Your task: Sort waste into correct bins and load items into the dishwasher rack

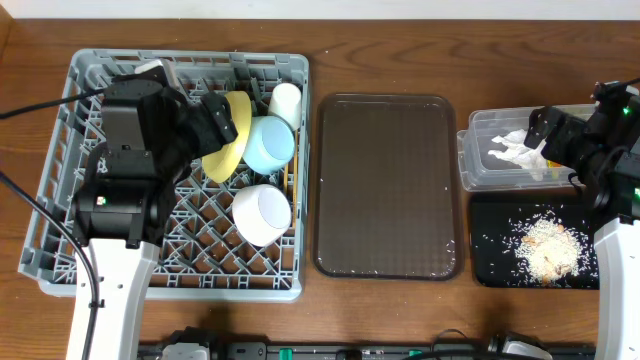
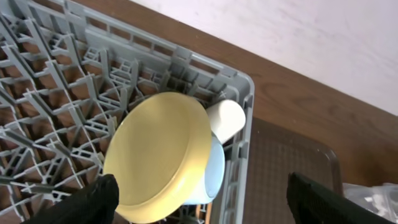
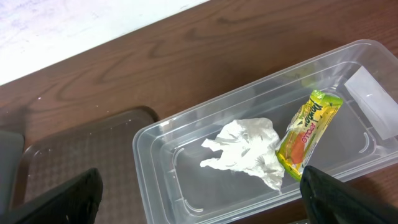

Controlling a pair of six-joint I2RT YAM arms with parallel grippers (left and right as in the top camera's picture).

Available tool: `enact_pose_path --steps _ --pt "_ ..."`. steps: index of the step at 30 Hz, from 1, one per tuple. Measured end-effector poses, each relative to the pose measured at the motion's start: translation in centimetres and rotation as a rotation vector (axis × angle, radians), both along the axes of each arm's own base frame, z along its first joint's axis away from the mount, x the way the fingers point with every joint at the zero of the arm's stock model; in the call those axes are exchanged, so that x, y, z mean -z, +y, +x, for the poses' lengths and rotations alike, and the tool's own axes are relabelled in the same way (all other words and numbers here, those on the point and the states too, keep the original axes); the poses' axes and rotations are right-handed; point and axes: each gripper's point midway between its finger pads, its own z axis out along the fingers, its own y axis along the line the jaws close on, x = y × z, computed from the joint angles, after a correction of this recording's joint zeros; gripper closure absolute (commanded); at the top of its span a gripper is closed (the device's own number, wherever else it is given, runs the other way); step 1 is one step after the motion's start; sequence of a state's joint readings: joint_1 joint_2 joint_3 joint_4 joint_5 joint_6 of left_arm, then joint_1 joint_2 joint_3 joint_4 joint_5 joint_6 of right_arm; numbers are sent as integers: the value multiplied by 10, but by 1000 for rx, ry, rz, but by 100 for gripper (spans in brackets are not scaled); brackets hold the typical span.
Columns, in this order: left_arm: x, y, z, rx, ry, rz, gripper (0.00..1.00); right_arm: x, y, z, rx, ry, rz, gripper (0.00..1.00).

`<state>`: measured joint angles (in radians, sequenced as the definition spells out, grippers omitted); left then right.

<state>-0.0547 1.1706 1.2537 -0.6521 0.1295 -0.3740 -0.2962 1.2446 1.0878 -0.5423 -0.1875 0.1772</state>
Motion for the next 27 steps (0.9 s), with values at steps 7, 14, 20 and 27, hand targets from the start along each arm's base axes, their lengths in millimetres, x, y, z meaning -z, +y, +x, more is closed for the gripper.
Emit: enact_pose_path --steps 7,14,20,27 --pt "0 -1 0 0 1 -5 11 0 0 0 0 0 0 1" --pt "0 -1 0 0 2 -6 11 4 1 -3 0 20 6 1" --pt "0 -1 0 -4 3 -11 11 11 16 -33 -18 109 29 1" --pt "0 -1 0 -4 4 -12 11 -64 66 -86 -141 -109 -27 1"
